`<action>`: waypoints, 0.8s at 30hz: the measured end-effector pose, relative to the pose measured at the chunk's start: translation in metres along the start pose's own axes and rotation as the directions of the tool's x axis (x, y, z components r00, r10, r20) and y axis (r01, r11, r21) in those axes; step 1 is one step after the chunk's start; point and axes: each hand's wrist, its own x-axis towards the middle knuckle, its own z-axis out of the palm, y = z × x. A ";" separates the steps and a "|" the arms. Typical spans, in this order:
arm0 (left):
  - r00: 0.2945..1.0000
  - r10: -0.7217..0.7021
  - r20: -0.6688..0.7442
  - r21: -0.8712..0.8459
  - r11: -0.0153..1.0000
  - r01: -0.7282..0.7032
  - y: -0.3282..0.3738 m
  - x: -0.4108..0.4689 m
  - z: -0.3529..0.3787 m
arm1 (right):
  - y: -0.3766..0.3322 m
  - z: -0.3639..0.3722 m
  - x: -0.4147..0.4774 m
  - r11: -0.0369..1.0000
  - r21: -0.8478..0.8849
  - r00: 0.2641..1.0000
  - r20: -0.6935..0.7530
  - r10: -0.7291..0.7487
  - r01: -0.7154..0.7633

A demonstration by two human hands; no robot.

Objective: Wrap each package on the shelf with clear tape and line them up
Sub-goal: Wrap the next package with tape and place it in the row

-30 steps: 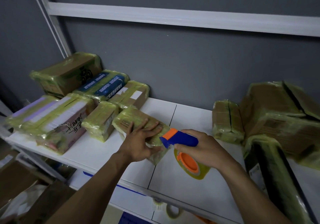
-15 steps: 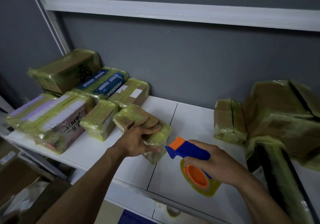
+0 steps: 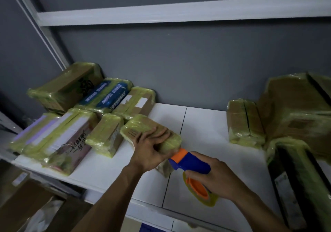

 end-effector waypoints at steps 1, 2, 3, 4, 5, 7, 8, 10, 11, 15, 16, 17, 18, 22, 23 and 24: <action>1.000 -0.010 -0.027 0.005 1.000 0.011 0.000 0.001 0.003 | 0.001 0.001 0.001 1.000 -0.004 1.000 -0.008 -0.006 0.006; 0.999 -0.017 -0.045 0.008 1.000 0.018 -0.001 0.001 0.006 | 0.003 0.002 0.001 1.000 -0.009 1.000 -0.015 -0.011 0.011; 0.998 -0.015 -0.063 0.012 1.000 0.016 -0.002 0.001 0.007 | 0.004 0.002 0.002 1.000 -0.012 0.999 -0.027 -0.019 0.019; 0.997 -0.006 -0.078 0.013 1.000 0.007 -0.004 0.001 0.008 | 0.006 0.003 0.003 1.000 -0.010 0.999 -0.046 -0.025 0.025; 0.996 0.000 -0.088 0.010 1.000 0.001 -0.005 0.001 0.010 | 0.008 0.004 0.003 1.000 -0.006 0.998 -0.064 -0.027 0.027; 0.995 0.011 -0.100 -0.008 1.000 -0.011 -0.007 0.003 0.011 | 0.007 0.008 0.005 1.000 -0.004 0.997 -0.073 -0.030 0.030; 0.995 0.017 -0.101 -0.019 1.000 -0.019 -0.008 0.002 0.011 | 0.006 0.010 0.005 1.000 0.004 0.997 -0.071 -0.027 0.028; 0.994 0.035 -0.107 -0.027 0.999 -0.038 -0.010 0.003 0.011 | 0.005 0.008 0.002 1.000 0.024 0.998 -0.066 -0.014 0.015; 0.993 0.041 -0.111 -0.021 0.999 -0.044 -0.011 0.005 0.010 | 0.005 0.005 0.000 1.000 0.029 0.998 -0.057 -0.007 0.009; 0.993 0.046 -0.106 -0.014 0.999 -0.048 -0.012 0.007 0.009 | 0.007 -0.012 -0.021 0.995 0.098 0.999 -0.048 -0.008 0.012; 0.993 0.043 -0.107 -0.016 0.999 -0.045 -0.011 0.007 0.009 | 0.007 -0.014 -0.026 0.995 0.100 0.998 -0.063 -0.013 0.019; 0.993 0.040 -0.108 -0.018 0.999 -0.043 -0.010 0.005 0.009 | 0.008 -0.015 -0.033 0.995 0.102 0.997 -0.073 -0.011 0.018; 0.993 0.034 -0.112 -0.023 0.999 -0.037 -0.010 0.003 0.009 | 0.009 -0.014 -0.038 0.994 0.110 0.997 -0.080 -0.005 0.014; 0.992 0.018 -0.124 -0.038 0.999 -0.023 -0.012 -0.001 0.011 | 0.011 -0.007 -0.054 0.991 0.135 0.995 -0.097 0.029 -0.016; 0.992 0.015 -0.122 -0.037 0.999 -0.020 -0.013 -0.001 0.011 | 0.011 -0.006 -0.056 0.991 0.133 0.995 -0.097 0.030 -0.017; 0.993 0.009 -0.116 -0.038 0.999 -0.014 -0.013 -0.001 0.011 | 0.012 -0.006 -0.058 0.992 0.127 0.995 -0.092 0.031 -0.019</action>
